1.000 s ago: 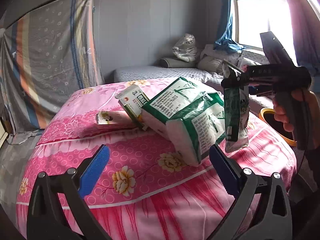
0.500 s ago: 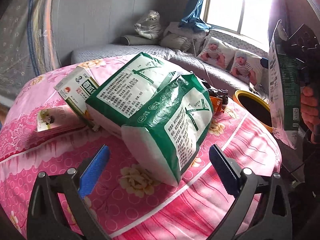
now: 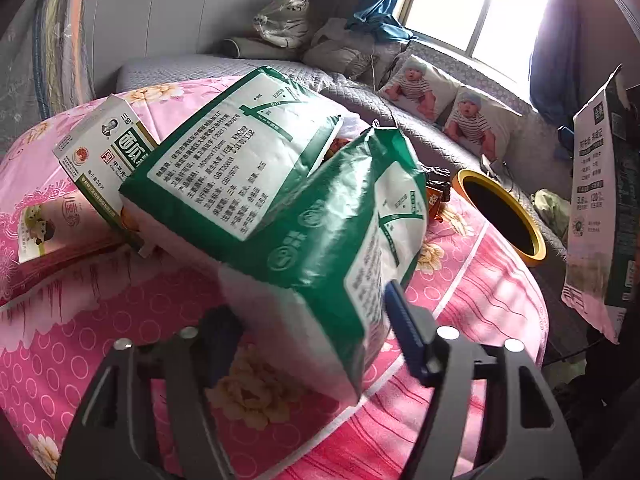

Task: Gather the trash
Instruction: 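Lift the milk carton with the right tool while the left tool grasps a green-and-white bag, then carry carton and bag over the yellow-rimmed bin and open both tools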

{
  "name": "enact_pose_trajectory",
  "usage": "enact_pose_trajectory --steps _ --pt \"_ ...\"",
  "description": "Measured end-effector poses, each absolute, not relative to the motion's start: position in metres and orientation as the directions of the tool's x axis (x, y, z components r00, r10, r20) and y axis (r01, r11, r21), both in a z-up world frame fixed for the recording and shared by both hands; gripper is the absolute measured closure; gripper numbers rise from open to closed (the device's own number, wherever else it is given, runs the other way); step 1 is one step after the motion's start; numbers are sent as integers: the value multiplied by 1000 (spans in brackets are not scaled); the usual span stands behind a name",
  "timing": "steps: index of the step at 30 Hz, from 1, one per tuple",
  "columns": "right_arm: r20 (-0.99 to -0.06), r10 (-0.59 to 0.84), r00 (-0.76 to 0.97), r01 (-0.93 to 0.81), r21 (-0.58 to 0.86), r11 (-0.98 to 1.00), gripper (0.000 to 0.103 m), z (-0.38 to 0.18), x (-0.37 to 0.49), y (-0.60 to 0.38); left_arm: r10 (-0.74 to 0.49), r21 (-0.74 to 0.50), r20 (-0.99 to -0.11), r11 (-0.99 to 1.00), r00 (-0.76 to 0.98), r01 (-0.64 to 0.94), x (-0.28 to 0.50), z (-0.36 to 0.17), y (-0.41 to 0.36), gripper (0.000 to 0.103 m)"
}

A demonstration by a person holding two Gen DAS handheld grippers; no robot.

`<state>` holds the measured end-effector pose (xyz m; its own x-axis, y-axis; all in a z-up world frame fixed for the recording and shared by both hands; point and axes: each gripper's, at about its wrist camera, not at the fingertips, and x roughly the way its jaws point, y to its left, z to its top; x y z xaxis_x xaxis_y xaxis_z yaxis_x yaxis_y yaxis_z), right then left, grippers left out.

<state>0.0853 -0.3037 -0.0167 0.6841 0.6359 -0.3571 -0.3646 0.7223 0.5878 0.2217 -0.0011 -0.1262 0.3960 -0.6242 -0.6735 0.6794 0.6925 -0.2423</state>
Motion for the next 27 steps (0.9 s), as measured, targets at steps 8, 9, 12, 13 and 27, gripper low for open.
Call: enact_pose_trajectory --steps 8,9,12,13,27 --pt "-347 623 701 -349 595 724 40 -13 71 -318 -636 -218 -605 711 479 669 185 -96 32 82" --pt "-343 619 707 -345 597 725 40 -12 69 -320 -638 -218 -591 716 494 663 179 -92 37 82" --pt "-334 602 725 -328 602 728 40 -11 63 -327 -658 -257 -534 725 531 640 165 -78 54 82" --pt "-333 596 730 -321 603 730 40 -11 61 -329 -666 -272 -512 725 542 633 160 -74 57 82" --pt "-361 352 863 -83 586 806 40 -19 31 -412 -685 -262 -403 722 607 641 143 -20 2 82"
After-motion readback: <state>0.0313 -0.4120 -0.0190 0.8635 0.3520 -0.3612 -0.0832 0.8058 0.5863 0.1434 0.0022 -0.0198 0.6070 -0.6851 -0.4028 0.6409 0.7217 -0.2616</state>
